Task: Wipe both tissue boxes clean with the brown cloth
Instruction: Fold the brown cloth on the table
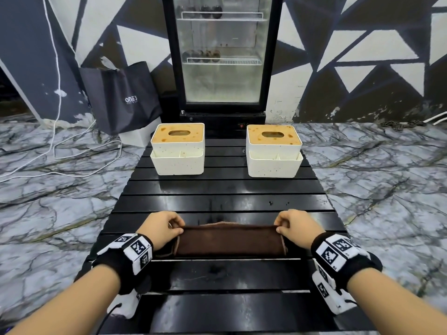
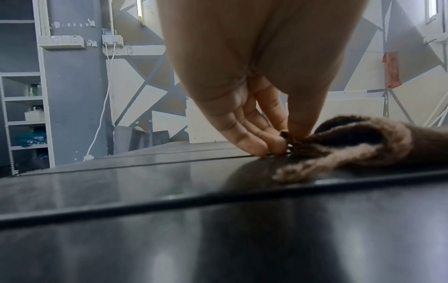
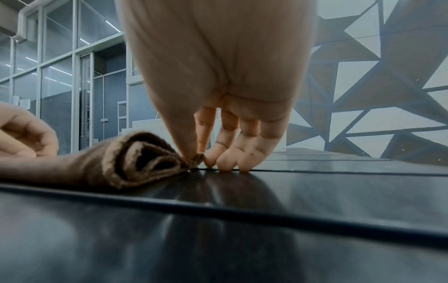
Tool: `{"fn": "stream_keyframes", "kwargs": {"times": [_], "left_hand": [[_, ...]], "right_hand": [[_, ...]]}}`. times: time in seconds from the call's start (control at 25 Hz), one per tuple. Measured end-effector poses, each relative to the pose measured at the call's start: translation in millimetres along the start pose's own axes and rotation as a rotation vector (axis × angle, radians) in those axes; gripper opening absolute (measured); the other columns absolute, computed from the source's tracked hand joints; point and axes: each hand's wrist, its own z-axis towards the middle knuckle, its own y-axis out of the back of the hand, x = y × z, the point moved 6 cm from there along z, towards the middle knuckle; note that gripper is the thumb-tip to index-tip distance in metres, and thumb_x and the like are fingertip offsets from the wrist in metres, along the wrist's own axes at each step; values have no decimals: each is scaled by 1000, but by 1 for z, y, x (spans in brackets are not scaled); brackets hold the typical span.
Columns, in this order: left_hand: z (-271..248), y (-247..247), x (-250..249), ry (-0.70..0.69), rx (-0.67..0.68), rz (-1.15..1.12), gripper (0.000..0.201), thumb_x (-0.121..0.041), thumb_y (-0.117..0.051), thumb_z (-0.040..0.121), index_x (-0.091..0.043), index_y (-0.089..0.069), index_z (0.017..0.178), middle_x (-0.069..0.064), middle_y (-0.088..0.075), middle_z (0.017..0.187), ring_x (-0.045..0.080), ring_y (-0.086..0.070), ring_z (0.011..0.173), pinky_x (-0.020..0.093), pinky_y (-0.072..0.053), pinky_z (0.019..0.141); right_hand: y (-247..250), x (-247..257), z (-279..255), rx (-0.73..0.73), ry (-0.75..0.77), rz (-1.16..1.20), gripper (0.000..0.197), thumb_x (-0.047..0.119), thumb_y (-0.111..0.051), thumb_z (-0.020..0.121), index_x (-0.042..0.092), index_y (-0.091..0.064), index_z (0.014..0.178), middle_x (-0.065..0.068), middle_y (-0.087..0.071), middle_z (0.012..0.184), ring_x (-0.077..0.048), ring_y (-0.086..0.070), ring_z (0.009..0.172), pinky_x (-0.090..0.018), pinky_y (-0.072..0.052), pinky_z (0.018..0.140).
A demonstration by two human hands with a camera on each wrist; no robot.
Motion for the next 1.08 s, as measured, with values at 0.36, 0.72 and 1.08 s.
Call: {"fn": "stream_keyframes", "kwargs": {"times": [0.36, 0.72, 1.08], "left_hand": [[-30, 4, -5, -149, -67, -107, 29, -15, -70, 82, -40, -65, 97, -4, -57, 100, 13, -62, 80, 9, -41, 74], [-47, -10, 0, -100, 76, -66, 44, -10, -82, 67, -36, -60, 96, -5, -49, 108, 10, -53, 89, -3, -35, 69], [-43, -6, -7, 24, -19, -151, 18, -12, -66, 85, -30, -65, 85, 5, -69, 81, 5, -58, 51, 11, -47, 57]], "right_hand": [[-2, 6, -34, -9, 108, 57, 27, 24, -62, 84, 21, -59, 111, 0, -54, 108, -15, -55, 99, -20, -39, 89], [-15, 6, -46, 74, 74, -90, 53, 29, -73, 72, 26, -55, 122, 1, -53, 125, -17, -48, 117, -23, -34, 99], [-17, 3, -43, 79, 23, -80, 54, 25, -73, 73, 27, -53, 123, 1, -52, 126, -18, -46, 120, -24, -34, 99]]}}
